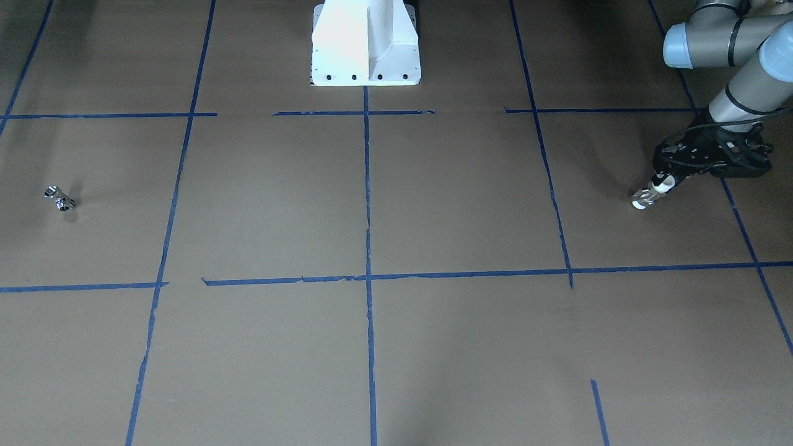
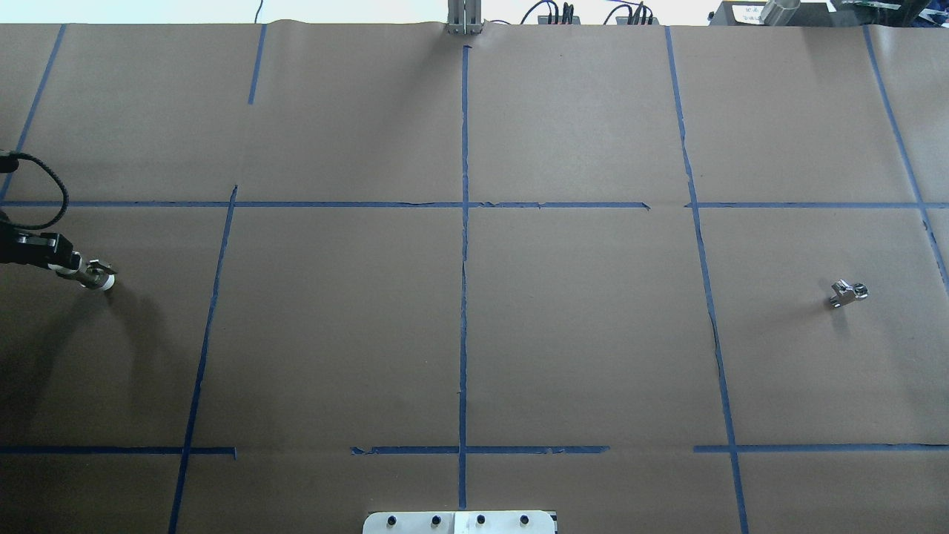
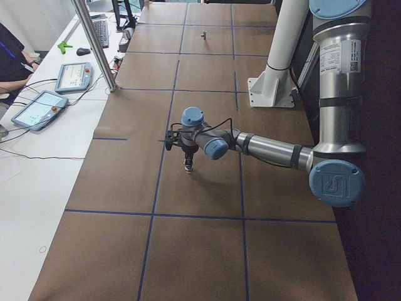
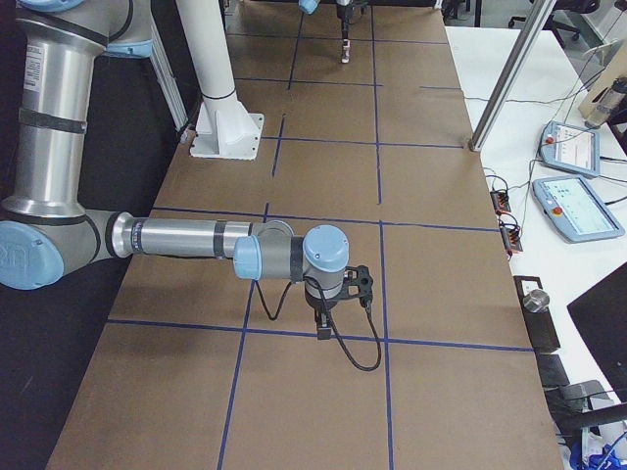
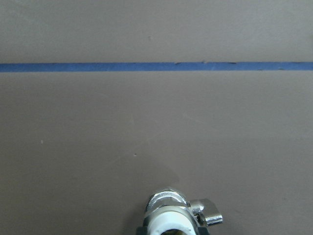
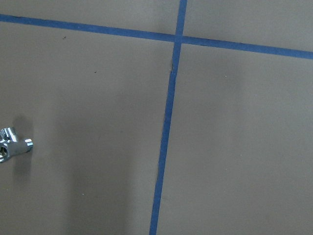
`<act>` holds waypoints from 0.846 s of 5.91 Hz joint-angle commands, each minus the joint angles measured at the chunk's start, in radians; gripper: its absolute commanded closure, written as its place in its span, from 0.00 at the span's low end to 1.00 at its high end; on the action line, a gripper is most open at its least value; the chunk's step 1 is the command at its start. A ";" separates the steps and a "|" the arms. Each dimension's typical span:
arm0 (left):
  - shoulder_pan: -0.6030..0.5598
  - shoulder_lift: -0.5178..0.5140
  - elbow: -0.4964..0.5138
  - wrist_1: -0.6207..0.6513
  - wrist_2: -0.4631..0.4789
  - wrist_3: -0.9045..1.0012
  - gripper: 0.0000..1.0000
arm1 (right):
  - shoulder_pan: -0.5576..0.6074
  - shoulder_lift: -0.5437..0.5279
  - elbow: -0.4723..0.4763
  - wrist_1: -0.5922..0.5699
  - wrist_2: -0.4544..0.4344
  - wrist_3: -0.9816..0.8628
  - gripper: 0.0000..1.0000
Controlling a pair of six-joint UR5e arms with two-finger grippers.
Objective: Assemble PPR valve and pipe with both arms
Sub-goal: 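Lower the left gripper onto the white-and-chrome valve and grasp it, then carry the valve with the left gripper to the table centre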
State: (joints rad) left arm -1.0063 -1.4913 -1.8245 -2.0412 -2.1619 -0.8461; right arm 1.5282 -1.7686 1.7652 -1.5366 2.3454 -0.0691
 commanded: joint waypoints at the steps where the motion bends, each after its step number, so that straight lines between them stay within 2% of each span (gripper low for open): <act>1: 0.039 -0.096 -0.068 0.124 0.004 -0.278 0.99 | -0.003 -0.002 0.000 0.003 0.000 0.000 0.00; 3: 0.110 -0.276 -0.117 0.328 0.013 -0.411 0.99 | -0.005 0.000 0.000 0.003 0.000 0.002 0.00; 4: 0.173 -0.408 -0.134 0.460 0.017 -0.526 0.99 | -0.006 0.000 0.000 0.004 0.005 0.002 0.00; 5: 0.272 -0.529 -0.130 0.555 0.115 -0.647 0.99 | -0.006 0.000 0.000 0.004 0.006 0.002 0.00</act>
State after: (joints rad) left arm -0.8179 -1.9012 -1.9514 -1.5882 -2.1146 -1.3795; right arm 1.5223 -1.7687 1.7657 -1.5327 2.3495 -0.0676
